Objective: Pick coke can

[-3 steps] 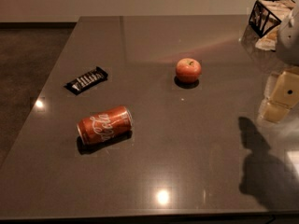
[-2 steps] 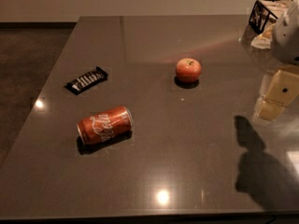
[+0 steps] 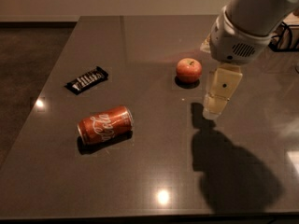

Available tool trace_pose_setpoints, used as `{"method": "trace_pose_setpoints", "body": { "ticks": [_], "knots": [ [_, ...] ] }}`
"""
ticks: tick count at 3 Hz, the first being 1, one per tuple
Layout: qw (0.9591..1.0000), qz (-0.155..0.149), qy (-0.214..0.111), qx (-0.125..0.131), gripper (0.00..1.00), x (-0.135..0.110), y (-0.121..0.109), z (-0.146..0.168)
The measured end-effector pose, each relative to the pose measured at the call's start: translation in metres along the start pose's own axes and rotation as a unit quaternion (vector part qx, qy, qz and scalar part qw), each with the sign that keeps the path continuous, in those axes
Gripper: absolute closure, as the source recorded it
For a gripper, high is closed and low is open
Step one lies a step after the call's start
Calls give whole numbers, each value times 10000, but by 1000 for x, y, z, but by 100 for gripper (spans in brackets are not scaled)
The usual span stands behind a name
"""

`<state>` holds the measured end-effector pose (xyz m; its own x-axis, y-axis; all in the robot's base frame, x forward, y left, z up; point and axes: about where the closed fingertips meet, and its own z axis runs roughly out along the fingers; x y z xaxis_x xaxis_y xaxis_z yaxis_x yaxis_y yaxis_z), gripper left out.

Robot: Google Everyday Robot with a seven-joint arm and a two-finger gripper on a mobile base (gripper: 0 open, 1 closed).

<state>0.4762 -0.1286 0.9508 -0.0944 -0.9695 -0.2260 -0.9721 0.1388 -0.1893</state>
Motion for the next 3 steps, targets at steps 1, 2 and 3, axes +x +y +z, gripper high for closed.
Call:
{"method": "trace_pose_setpoints", "body": {
  "ticks": [1, 2, 3],
  "knots": [
    [9988, -370, -86, -304, 0, -45, 3, 31],
    [9949, -813, -189, -568, 0, -88, 17, 58],
    [9883, -1278, -168, -818, 0, -124, 39, 85]
  ]
}}
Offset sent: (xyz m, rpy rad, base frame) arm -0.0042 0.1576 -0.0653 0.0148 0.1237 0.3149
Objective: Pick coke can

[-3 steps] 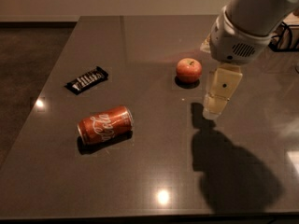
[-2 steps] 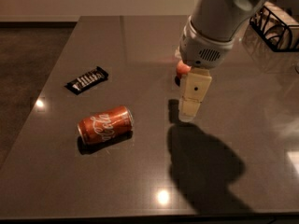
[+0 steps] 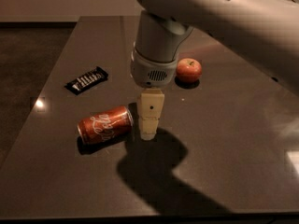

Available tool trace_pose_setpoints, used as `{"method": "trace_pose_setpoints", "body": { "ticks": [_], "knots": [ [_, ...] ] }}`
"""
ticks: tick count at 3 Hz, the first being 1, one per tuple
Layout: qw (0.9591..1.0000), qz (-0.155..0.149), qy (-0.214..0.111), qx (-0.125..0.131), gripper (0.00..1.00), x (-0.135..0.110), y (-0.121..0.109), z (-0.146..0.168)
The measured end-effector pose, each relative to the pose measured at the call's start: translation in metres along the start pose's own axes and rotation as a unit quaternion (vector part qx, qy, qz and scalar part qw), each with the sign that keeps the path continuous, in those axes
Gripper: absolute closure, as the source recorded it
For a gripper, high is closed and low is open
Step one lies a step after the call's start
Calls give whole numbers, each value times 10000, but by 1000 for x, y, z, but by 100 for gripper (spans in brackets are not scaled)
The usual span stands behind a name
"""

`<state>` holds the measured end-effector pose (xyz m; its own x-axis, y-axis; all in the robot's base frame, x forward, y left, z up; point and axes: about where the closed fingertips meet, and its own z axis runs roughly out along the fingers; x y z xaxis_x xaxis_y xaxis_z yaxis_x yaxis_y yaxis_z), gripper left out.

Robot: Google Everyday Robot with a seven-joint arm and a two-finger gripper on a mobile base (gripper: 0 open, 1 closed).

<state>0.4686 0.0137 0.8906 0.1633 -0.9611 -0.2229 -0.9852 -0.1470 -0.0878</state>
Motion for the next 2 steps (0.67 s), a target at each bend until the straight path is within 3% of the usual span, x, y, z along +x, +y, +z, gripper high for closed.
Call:
{"method": "trace_pose_setpoints", "body": {
  "ticks": [1, 2],
  "knots": [
    [9987, -481, 101, -145, 0, -31, 8, 26],
    [9962, -795, 241, -263, 13, -49, 14, 46]
  ]
}}
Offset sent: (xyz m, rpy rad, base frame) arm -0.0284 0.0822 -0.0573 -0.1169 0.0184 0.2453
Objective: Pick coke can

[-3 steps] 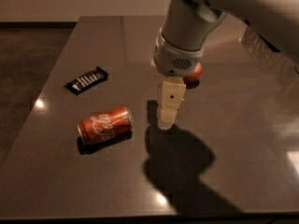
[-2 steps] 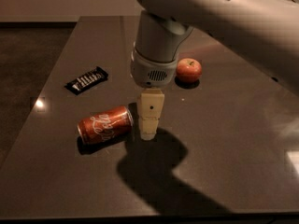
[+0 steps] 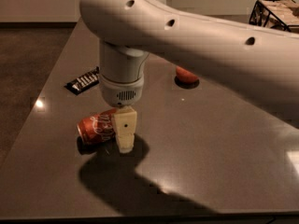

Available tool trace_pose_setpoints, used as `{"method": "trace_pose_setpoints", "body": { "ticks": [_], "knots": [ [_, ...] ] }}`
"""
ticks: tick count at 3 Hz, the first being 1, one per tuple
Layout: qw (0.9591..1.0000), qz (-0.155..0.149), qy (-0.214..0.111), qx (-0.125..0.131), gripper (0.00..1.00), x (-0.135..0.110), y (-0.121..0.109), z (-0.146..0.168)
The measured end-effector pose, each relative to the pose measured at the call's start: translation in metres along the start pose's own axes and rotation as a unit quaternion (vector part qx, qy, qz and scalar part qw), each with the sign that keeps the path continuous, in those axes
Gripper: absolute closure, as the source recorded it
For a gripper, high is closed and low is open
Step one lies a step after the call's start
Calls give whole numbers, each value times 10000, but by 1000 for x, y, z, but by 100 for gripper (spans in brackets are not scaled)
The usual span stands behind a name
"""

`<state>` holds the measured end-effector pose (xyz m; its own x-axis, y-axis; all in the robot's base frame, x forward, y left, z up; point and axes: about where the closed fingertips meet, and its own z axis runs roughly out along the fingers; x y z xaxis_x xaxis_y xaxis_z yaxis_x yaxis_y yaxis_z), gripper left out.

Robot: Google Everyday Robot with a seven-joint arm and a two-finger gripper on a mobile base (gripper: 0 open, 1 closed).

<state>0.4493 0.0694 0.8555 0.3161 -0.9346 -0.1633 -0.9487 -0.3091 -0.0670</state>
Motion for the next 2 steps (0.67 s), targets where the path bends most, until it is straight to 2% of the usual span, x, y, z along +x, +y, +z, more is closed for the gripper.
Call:
{"method": "trace_pose_setpoints", "body": {
  "ticks": [1, 2],
  "knots": [
    [9997, -206, 91, -82, 38, -14, 1, 10],
    [9992, -385, 4, -91, 61, -20, 4, 2]
  ]
}}
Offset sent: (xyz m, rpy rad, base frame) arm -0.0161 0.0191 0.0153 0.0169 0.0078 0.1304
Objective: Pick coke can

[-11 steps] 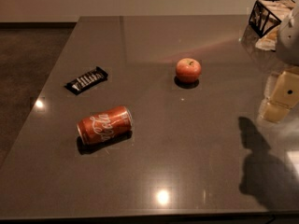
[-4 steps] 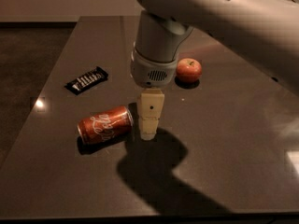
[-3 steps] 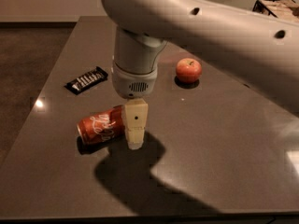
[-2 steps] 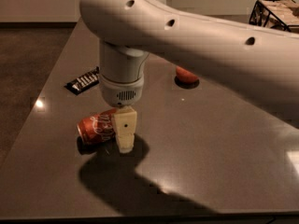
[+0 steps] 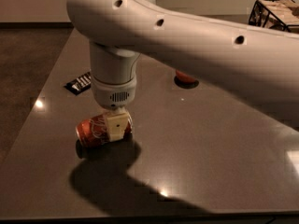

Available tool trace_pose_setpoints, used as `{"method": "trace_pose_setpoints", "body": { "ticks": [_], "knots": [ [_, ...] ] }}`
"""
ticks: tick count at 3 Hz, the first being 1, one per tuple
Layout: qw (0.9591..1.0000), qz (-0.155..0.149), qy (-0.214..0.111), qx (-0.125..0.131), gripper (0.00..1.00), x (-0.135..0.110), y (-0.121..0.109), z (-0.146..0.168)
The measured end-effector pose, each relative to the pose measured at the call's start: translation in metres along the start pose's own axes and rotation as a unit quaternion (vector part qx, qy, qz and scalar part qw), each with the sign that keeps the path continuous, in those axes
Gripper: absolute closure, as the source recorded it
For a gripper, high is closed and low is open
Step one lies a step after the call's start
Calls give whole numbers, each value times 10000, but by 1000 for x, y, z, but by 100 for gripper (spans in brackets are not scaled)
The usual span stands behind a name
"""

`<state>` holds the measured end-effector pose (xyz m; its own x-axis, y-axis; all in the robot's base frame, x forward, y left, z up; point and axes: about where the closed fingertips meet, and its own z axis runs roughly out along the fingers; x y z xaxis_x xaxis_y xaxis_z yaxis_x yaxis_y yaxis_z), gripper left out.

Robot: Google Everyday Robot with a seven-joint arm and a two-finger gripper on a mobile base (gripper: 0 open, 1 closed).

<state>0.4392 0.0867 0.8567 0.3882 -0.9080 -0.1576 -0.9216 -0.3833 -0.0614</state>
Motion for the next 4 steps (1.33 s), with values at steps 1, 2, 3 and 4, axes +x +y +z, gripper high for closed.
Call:
{"method": "trace_pose_setpoints", "body": {
  "ticks": [1, 2, 3, 4],
  "knots": [
    [9997, -131, -206, 95, 83, 10, 1, -34],
    [9980, -361, -415, 302, 100, 18, 3, -84],
    [9957, -611, -514, 461, 100, 19, 3, -122],
    [9947, -633, -546, 599, 100, 16, 1, -130]
  ]
}}
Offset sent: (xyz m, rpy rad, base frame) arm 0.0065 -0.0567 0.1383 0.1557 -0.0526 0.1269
